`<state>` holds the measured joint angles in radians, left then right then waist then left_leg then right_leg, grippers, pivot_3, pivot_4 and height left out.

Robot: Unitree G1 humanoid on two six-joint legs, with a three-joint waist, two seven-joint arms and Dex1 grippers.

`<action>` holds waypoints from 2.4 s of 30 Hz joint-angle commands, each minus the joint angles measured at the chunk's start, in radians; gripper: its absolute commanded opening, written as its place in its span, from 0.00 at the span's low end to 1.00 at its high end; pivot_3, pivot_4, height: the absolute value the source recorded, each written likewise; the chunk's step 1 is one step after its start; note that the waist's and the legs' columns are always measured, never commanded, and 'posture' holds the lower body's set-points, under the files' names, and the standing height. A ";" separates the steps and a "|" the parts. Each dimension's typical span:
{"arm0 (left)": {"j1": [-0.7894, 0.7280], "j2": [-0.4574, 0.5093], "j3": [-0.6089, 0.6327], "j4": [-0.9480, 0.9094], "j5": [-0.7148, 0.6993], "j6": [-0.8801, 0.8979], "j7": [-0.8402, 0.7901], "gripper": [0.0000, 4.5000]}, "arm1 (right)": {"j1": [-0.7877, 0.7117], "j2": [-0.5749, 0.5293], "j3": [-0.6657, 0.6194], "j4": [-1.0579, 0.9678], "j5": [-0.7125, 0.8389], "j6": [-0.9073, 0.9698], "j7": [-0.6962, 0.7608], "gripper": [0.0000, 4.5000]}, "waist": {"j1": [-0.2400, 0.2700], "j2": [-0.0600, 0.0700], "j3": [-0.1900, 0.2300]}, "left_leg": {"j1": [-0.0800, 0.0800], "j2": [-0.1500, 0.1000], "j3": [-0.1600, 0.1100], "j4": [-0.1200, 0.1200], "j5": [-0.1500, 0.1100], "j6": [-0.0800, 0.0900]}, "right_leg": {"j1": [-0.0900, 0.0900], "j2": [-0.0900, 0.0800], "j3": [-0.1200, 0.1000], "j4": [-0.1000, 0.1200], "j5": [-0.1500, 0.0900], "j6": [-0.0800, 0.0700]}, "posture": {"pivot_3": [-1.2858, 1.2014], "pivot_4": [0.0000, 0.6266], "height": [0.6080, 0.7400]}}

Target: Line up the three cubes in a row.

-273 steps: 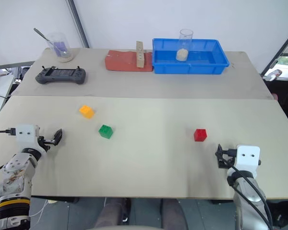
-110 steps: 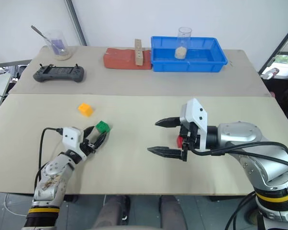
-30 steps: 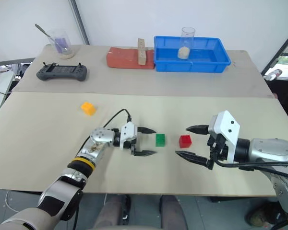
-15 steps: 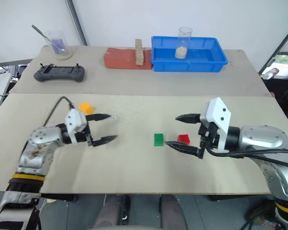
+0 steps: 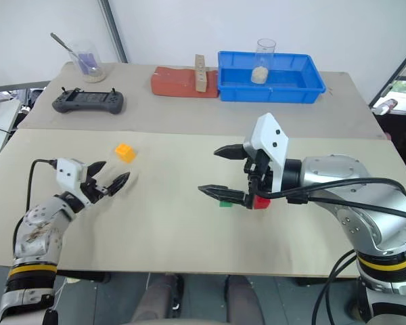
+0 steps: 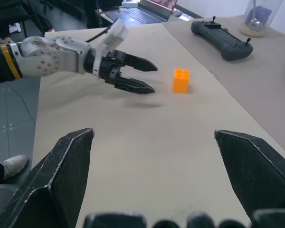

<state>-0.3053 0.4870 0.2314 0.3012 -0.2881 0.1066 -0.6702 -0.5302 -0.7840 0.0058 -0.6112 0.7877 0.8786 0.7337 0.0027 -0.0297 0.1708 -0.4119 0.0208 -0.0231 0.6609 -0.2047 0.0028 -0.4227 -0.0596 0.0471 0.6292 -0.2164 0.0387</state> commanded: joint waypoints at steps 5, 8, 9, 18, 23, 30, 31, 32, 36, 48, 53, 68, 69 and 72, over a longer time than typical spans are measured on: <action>-0.164 0.000 -0.023 0.271 0.057 -0.152 0.000 0.99 | -0.003 -0.019 -0.028 -0.016 -0.009 0.008 -0.025 1.00 | -0.006 0.000 0.000 | -0.001 0.000 0.000 0.000 0.000 0.000 | -0.001 0.000 0.000 0.000 0.004 -0.006 | 0.52 0.24 1.00; -0.222 0.004 -0.031 0.386 0.081 -0.211 -0.007 0.99 | 0.012 -0.025 -0.041 -0.026 -0.003 0.012 -0.037 1.00 | -0.008 0.000 0.000 | -0.002 0.000 0.000 0.000 0.000 0.000 | -0.001 0.000 0.000 -0.001 0.004 -0.006 | 0.52 0.24 1.00; -0.243 0.006 -0.033 0.421 0.086 -0.228 -0.010 0.99 | 0.016 -0.026 -0.046 -0.031 0.002 0.014 -0.042 1.00 | -0.008 0.000 0.000 | -0.002 -0.001 0.000 0.000 0.000 0.000 | -0.001 0.000 0.000 -0.001 0.004 -0.006 | 0.52 0.24 1.00; -0.409 0.028 -0.031 0.694 0.118 -0.327 -0.038 0.73 | 0.071 -0.035 -0.080 -0.072 0.014 0.019 -0.075 1.00 | -0.008 -0.001 0.000 | -0.002 -0.001 -0.001 0.000 0.000 0.000 | 0.000 0.000 -0.001 -0.001 0.003 -0.004 | 0.52 0.24 1.00; -0.421 0.028 -0.030 0.726 0.122 -0.356 -0.043 0.31 | 0.086 -0.045 -0.089 -0.078 0.015 0.014 -0.075 1.00 | -0.014 -0.001 0.000 | -0.003 -0.001 -0.001 0.000 0.000 0.000 | -0.001 0.000 -0.001 -0.001 0.004 -0.005 | 0.52 0.24 1.00; -0.386 0.012 -0.055 0.568 0.099 -0.325 -0.139 0.31 | 0.096 -0.062 -0.101 -0.085 0.015 0.011 -0.065 1.00 | -0.015 -0.001 0.000 | -0.003 -0.001 -0.001 0.000 0.000 0.000 | -0.001 0.000 -0.001 0.000 0.004 -0.004 | 0.52 0.24 1.00; -0.380 0.011 -0.064 0.518 0.090 -0.303 -0.171 0.31 | 0.099 -0.066 -0.107 -0.084 0.019 0.010 -0.062 1.00 | -0.014 -0.001 0.000 | -0.003 -0.001 -0.001 0.000 0.000 0.000 | -0.001 0.000 -0.001 0.000 0.004 -0.004 | 0.52 0.24 1.00; -0.368 0.011 -0.084 0.451 0.085 -0.285 -0.211 0.31 | 0.104 -0.072 -0.116 -0.082 0.021 0.007 -0.055 1.00 | -0.013 -0.001 0.000 | -0.003 -0.001 -0.001 0.000 0.000 0.000 | -0.001 0.000 -0.001 -0.001 0.004 -0.005 | 0.52 0.24 1.00; -0.319 0.013 -0.146 0.213 0.038 -0.182 -0.339 0.31 | 0.117 -0.093 -0.128 -0.066 0.013 -0.008 -0.029 1.00 | -0.013 -0.001 0.000 | -0.004 -0.001 -0.001 0.000 0.000 0.000 | -0.001 -0.001 -0.001 -0.001 0.005 -0.006 | 0.52 0.24 1.00; -0.215 0.014 -0.346 0.084 0.033 -0.235 -0.678 0.31 | 0.191 -0.137 -0.164 -0.042 -0.031 -0.057 0.023 1.00 | -0.016 -0.001 0.000 | -0.002 0.000 0.000 0.000 0.000 0.001 | -0.001 0.001 0.000 -0.001 0.001 -0.001 | 0.52 0.24 1.00; -0.236 -0.027 -0.384 0.179 0.060 -0.311 -0.710 0.31 | 0.235 -0.146 -0.180 -0.078 -0.020 -0.058 0.039 1.00 | -0.014 -0.001 0.000 | -0.002 0.000 0.000 0.000 0.001 0.001 | 0.000 0.000 0.000 -0.001 0.001 -0.001 | 0.52 0.24 1.00; -0.342 -0.130 -0.402 0.395 0.107 -0.419 -0.710 0.31 | 0.352 -0.172 -0.245 -0.119 -0.005 -0.075 0.088 1.00 | -0.014 -0.001 0.000 | -0.003 -0.001 -0.001 0.000 0.001 0.001 | 0.000 0.000 0.000 -0.001 0.001 0.000 | 0.52 0.24 1.00; -0.348 -0.132 -0.402 0.409 0.109 -0.426 -0.712 0.31 | 0.356 -0.172 -0.247 -0.120 -0.006 -0.076 0.088 1.00 | -0.014 -0.001 0.000 | -0.003 -0.001 -0.001 0.000 0.001 0.002 | 0.000 0.000 0.000 -0.001 0.001 0.000 | 0.52 0.24 1.00; -0.360 -0.142 -0.406 0.450 0.117 -0.449 -0.726 0.31 | 0.364 -0.172 -0.254 -0.125 -0.006 -0.075 0.089 1.00 | -0.014 -0.001 0.000 | -0.003 -0.001 -0.001 0.000 0.001 0.002 | 0.000 0.000 0.000 -0.001 0.001 0.000 | 0.52 0.24 1.00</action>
<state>-0.6413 0.3531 -0.1742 0.7420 -0.1762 -0.3096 -1.3845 -0.1651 -0.9431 -0.2114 -0.7063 0.7800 0.8314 0.8231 -0.0113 -0.0307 0.1711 -0.4148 0.0196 -0.0238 0.6610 -0.2038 0.0043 -0.4231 -0.0592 0.0470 0.6281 -0.2156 0.0392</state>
